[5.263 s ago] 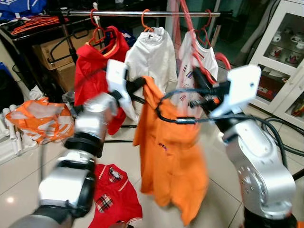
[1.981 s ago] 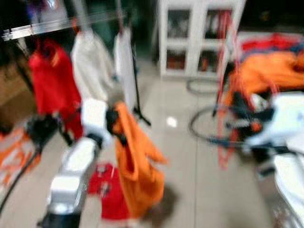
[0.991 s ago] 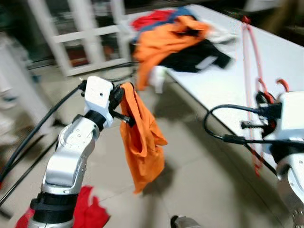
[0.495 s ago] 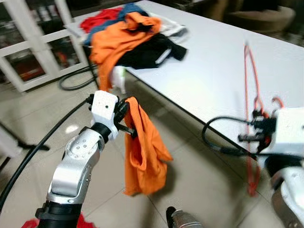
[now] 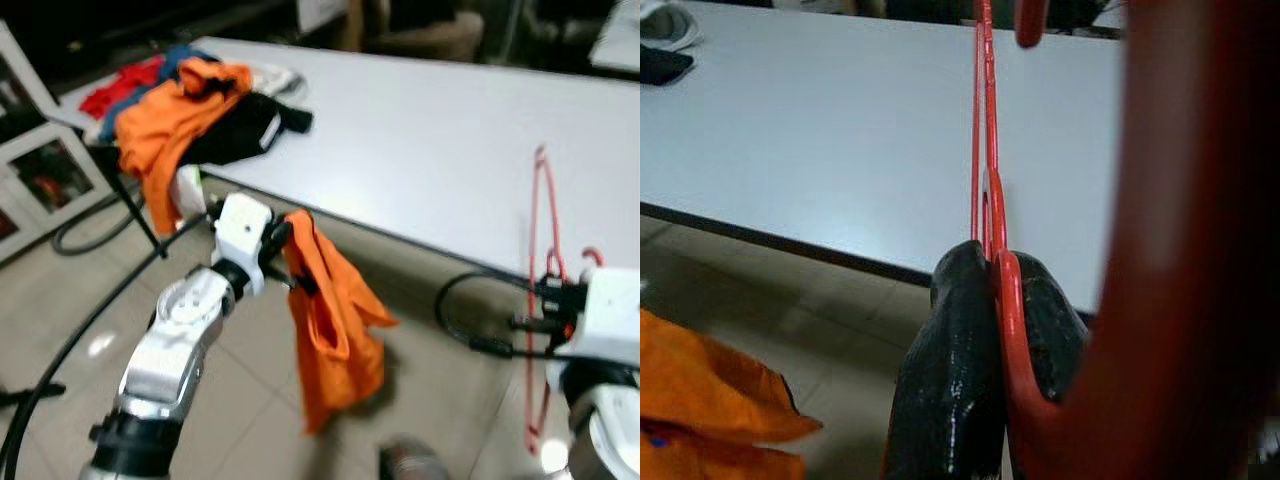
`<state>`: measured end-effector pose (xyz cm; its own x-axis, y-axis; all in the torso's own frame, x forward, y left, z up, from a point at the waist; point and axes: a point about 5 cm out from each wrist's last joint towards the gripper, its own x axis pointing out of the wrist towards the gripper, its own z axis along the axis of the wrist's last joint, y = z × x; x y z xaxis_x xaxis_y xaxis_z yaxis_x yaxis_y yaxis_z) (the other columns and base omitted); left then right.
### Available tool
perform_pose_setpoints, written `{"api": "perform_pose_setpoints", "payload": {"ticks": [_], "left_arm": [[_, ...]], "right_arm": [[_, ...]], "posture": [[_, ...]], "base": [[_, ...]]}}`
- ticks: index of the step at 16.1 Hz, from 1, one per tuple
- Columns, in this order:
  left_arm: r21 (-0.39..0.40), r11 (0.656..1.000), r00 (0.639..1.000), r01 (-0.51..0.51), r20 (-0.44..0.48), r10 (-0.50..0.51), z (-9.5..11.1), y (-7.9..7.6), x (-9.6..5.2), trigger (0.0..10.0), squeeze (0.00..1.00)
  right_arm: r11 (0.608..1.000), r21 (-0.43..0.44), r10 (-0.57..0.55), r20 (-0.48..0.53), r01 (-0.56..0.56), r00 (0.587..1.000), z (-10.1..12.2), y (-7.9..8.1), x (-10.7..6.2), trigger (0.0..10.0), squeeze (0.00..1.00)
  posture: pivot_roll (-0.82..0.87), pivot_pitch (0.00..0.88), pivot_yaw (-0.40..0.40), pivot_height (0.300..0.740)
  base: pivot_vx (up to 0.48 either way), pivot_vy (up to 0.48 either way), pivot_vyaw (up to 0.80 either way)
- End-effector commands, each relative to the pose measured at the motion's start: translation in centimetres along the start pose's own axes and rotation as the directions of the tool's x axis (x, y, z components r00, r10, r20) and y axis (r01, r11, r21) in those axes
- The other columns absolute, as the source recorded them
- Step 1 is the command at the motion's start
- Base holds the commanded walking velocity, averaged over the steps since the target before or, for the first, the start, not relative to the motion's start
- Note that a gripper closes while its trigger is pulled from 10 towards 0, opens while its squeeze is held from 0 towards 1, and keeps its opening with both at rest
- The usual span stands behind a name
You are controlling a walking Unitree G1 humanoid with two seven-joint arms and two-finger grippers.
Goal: Hang hanger
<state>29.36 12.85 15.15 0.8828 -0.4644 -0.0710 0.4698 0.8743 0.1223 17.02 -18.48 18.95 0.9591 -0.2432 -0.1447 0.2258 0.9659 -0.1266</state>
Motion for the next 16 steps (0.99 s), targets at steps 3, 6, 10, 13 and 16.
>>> {"api": "perform_pose_setpoints", "payload": {"ticks": [3, 6, 10, 13, 16], "left_arm": [[0.021, 0.997, 0.997, -0.069, 0.040, 0.068, 1.1, 1.4, 0.7, 10.0, 0.00], [-0.054, 0.996, 0.996, -0.069, 0.055, 0.072, 1.1, 1.2, 0.5, 10.0, 0.00], [-0.084, 0.981, 0.975, -0.175, 0.122, 0.184, 1.9, 1.8, -0.2, 10.0, 0.00], [-0.088, 0.958, 0.946, -0.272, 0.158, 0.283, 2.5, 3.1, -1.9, 10.0, 0.00], [-0.032, 0.969, 0.941, -0.245, 0.233, 0.245, 4.9, 3.1, -2.5, 10.0, 0.00]], "right_arm": [[1.000, 0.010, -0.021, 0.069, 0.020, 0.997, 1.2, -0.2, 0.1, 10.0, 0.00], [1.000, 0.002, -0.022, 0.095, 0.022, 0.995, 1.6, -0.5, 0.2, 10.0, 0.00], [0.976, -0.125, 0.200, 0.197, -0.178, 0.960, 4.4, 0.4, 1.7, 10.0, 0.00], [0.920, -0.185, 0.382, 0.217, -0.346, 0.898, 5.2, 2.7, 2.0, 10.0, 0.00], [0.929, -0.028, 0.367, 0.221, -0.370, 0.904, 5.0, 3.5, 2.5, 10.0, 0.00]], "posture": [[-0.32, 0.061, 0.148, 0.740], [-0.32, 0.076, 0.144, 0.740], [-0.30, 0.061, 0.059, 0.740], [-0.27, 0.047, -0.012, 0.740], [-0.27, 0.044, -0.008, 0.740]], "base": [[0.000, -0.160, -0.80], [0.000, -0.160, -0.80], [0.000, 0.000, -0.80], [0.000, 0.000, -0.80], [0.000, 0.000, -0.15]]}}
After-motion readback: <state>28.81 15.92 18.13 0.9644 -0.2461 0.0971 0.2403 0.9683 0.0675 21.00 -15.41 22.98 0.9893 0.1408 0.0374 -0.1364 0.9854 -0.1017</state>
